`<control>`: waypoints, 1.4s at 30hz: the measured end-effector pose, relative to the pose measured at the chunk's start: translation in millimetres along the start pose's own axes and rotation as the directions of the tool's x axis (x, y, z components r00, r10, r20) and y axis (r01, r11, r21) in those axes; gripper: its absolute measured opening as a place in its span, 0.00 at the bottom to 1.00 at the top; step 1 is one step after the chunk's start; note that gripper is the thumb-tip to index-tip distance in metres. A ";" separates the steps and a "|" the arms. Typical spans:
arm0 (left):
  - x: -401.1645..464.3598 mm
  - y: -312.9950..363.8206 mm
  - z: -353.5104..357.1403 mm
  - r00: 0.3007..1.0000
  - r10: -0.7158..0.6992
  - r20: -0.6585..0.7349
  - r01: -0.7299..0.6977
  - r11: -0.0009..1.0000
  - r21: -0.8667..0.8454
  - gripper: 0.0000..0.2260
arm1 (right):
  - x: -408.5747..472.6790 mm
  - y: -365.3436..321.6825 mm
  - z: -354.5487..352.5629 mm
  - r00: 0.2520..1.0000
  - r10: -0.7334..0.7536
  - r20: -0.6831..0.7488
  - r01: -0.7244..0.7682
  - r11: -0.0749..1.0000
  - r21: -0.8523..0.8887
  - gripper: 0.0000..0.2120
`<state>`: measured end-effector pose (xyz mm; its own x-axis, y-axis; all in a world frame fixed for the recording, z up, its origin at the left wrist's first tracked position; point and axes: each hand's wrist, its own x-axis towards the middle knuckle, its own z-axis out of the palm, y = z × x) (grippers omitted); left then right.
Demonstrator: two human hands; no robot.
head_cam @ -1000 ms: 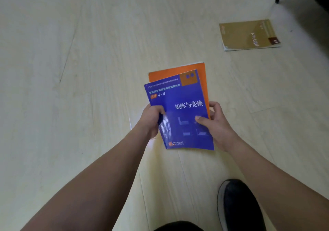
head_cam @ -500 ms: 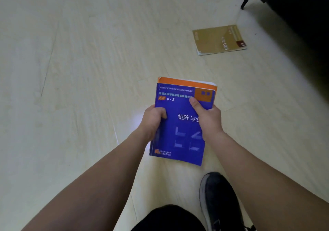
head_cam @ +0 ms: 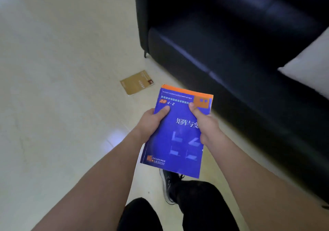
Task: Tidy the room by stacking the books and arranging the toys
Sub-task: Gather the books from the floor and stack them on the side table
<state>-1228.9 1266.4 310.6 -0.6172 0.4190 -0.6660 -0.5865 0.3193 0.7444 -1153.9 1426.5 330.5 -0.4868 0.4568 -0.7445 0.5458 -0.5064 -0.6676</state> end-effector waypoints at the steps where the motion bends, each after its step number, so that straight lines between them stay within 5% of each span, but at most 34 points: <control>1: -23.8 20.1 12.5 1.000 0.006 0.019 -0.007 0.999 0.053 0.23 | -28.5 -15.0 -12.7 1.000 0.005 -0.010 -0.005 0.999 0.033 0.19; 10: -239.5 137.1 135.4 0.977 -0.015 0.212 -0.077 0.907 0.415 0.26 | -303.7 -82.7 -141.6 0.948 0.074 -0.309 0.014 0.962 0.274 0.18; 15: -332.0 133.2 204.7 0.901 -0.185 0.393 -0.062 0.840 0.538 0.29 | -405.2 -66.8 -229.1 0.879 0.132 -0.458 0.090 0.897 0.432 0.24; 19: -386.7 131.4 282.9 0.892 -0.151 0.426 -0.173 0.757 0.630 0.25 | -462.2 -48.4 -305.3 0.843 0.194 -0.501 0.157 0.803 0.575 0.28; 26: -485.6 107.2 479.5 0.807 -0.157 0.570 -0.323 0.691 0.647 0.21 | -564.6 -1.4 -480.7 0.824 0.184 -0.536 0.310 0.645 0.698 0.15; 33: -553.9 53.6 636.7 0.722 -0.139 0.678 -0.434 0.673 0.599 0.22 | -615.6 61.5 -610.5 0.768 0.140 -0.625 0.450 0.577 0.682 0.14; 42: -548.5 21.9 748.7 0.700 -0.203 0.684 -0.551 0.456 0.699 0.22 | -584.8 89.5 -710.5 0.722 0.224 -0.655 0.503 0.481 0.718 0.17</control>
<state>-510.5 1679.9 728.6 0.0457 0.8105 -0.5840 0.4389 0.5089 0.7406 -335.8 1633.7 708.2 0.2178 0.6952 -0.6850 -0.4723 -0.5391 -0.6974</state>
